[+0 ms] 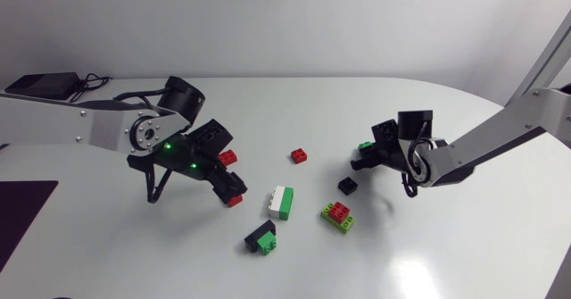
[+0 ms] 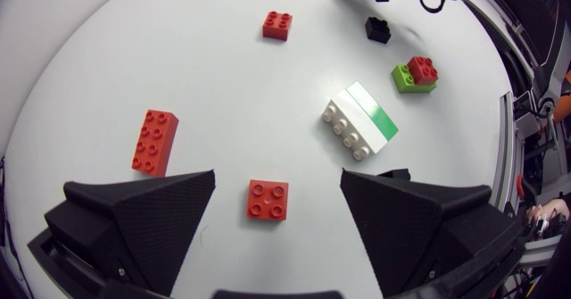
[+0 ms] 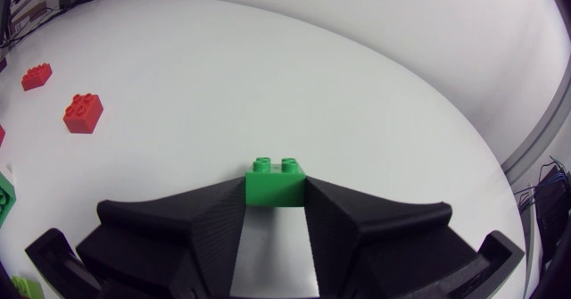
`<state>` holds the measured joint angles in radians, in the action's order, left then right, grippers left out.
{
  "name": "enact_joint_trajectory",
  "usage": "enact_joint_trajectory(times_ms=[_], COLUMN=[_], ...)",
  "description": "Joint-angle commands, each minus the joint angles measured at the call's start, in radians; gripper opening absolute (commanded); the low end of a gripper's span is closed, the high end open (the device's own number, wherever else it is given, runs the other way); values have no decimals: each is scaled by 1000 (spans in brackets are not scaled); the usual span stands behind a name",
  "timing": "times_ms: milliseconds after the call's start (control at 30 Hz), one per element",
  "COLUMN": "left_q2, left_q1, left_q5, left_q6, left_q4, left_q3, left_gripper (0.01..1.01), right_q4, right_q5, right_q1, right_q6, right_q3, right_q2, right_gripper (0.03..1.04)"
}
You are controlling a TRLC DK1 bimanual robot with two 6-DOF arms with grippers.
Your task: Separate the duplo bricks
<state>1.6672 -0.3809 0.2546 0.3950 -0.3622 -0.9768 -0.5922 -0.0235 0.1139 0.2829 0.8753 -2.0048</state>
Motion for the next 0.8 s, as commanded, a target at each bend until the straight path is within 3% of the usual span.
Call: enact_joint_trajectory(times_ms=[0, 233, 500, 667, 767], left_q2=[-18, -21, -24, -37, -46], left_q1=[-7, -7, -6, -6, -6], left_q5=[-6, -14, -21, -23, -23], left_q6=[-19, -21, -19, -19, -21], left_q4=[-6, -6, -6, -6, -6], left_q3=[24, 18, 21, 27, 23], left_gripper=[982, 982, 982, 982, 982], right_q4=[8, 3, 5, 11, 22], right_q5=[-13, -41, -53, -59, -73], right_q1=[-10, -26, -26, -25, -25], right_q6=[-16, -1, 18, 25, 30], right_q3=[-22, -98, -156, -173, -187], right_q2=[-38, 6, 54, 80, 140], right_gripper=[375, 397, 710, 861, 897])
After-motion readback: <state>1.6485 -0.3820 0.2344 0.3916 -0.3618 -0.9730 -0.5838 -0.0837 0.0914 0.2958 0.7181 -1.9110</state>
